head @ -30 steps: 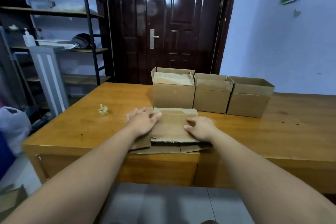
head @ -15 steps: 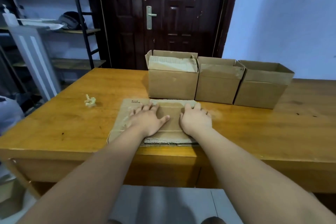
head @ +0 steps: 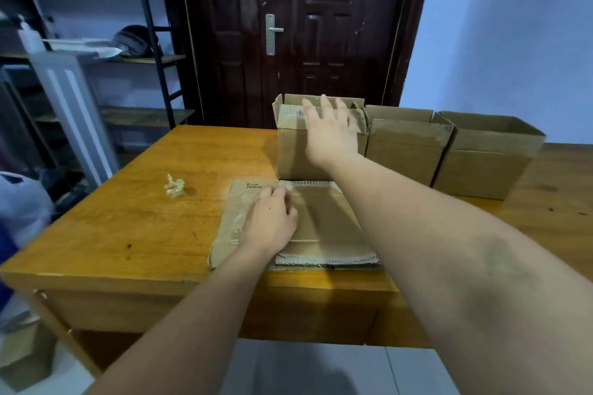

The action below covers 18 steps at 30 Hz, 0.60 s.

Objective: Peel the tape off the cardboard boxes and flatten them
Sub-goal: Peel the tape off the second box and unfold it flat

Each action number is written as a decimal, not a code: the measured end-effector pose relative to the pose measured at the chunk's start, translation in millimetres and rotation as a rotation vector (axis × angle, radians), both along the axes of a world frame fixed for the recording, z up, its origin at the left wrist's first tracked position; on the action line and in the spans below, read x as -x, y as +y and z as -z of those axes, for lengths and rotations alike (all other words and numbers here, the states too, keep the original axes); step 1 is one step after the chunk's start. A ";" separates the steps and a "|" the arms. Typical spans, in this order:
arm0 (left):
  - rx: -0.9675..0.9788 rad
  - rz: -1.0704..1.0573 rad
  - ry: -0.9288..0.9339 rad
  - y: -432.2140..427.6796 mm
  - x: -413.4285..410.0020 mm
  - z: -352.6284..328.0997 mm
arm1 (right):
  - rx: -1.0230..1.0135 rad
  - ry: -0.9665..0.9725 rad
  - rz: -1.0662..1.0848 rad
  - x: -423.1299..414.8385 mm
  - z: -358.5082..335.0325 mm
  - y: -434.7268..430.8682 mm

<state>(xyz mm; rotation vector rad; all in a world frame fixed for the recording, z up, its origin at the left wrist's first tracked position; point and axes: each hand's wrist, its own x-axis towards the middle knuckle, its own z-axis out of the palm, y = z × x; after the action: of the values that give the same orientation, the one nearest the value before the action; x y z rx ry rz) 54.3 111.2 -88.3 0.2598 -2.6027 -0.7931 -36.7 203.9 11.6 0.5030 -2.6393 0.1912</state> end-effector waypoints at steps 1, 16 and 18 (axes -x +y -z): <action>-0.095 0.002 0.035 -1.6 -1.3 -1.5 | -0.005 -0.050 0.012 5.1 -3.5 -3.4; -0.967 -0.139 0.242 -30.7 5.3 -0.2 | 0.186 -0.119 -0.166 -1.3 34.2 -10.3; -1.040 -0.148 0.270 -32.1 6.7 -0.7 | 0.283 -0.109 -0.266 -7.3 28.5 -11.1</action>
<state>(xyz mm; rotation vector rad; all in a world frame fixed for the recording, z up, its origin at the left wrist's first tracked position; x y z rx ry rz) 47.6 79.1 -87.7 0.5650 -1.6877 -1.8960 -29.4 192.8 -16.9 0.7602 -2.5802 0.6809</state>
